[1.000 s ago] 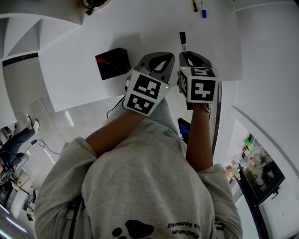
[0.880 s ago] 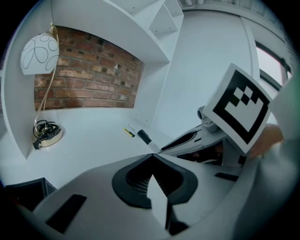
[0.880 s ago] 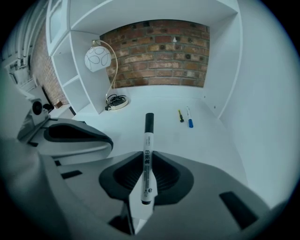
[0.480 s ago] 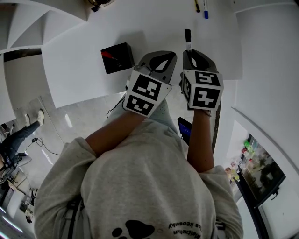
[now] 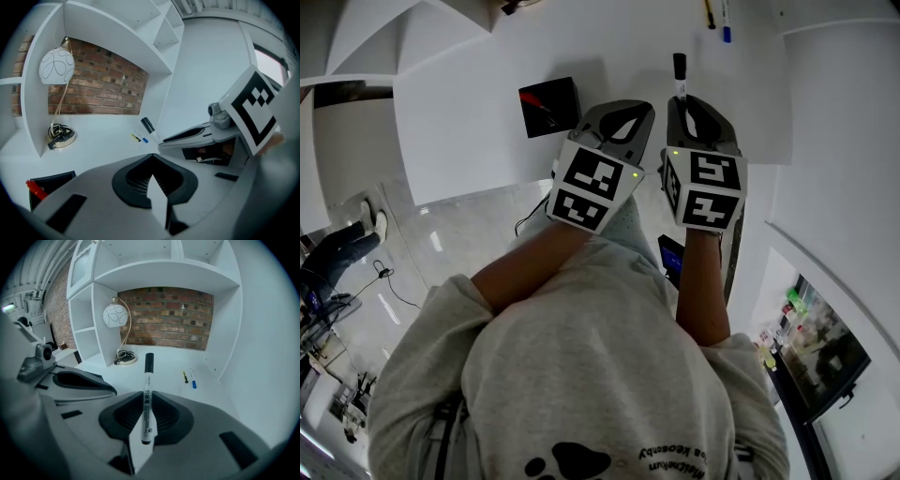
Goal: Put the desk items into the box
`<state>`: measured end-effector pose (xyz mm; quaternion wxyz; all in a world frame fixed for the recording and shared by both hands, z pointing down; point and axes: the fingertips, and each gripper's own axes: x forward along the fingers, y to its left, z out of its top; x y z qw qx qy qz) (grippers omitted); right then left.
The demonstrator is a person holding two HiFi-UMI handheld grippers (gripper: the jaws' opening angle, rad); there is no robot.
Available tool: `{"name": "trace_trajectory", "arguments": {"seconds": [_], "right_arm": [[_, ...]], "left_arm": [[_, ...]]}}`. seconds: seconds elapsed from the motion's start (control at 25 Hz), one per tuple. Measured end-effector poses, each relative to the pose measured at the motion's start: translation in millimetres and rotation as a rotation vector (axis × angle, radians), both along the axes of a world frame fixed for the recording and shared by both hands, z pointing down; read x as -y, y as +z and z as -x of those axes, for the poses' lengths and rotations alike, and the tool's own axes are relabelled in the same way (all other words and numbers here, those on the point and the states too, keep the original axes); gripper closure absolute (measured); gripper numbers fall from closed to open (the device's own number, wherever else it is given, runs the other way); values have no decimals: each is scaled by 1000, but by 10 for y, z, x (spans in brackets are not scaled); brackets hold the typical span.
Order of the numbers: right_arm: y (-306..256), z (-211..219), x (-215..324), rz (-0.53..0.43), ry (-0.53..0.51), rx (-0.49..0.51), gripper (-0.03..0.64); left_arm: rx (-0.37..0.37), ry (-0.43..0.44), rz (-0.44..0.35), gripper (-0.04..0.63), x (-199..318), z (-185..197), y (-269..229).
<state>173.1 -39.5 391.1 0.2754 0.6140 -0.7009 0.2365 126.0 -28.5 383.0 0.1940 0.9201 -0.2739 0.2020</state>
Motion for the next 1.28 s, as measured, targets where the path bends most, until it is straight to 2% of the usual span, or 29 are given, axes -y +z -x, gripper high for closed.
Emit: {"name": "trace_trajectory", "arguments": {"seconds": [0.4,1.28], "right_arm": [[-162,474,105,-88,-111,2,543],[-383,1569,299,-196,-361,47,543]], "left_arm": [[-14,-84,-25,591,55,383,-106],[9,-321,-57,591,148,1376,-227]]}}
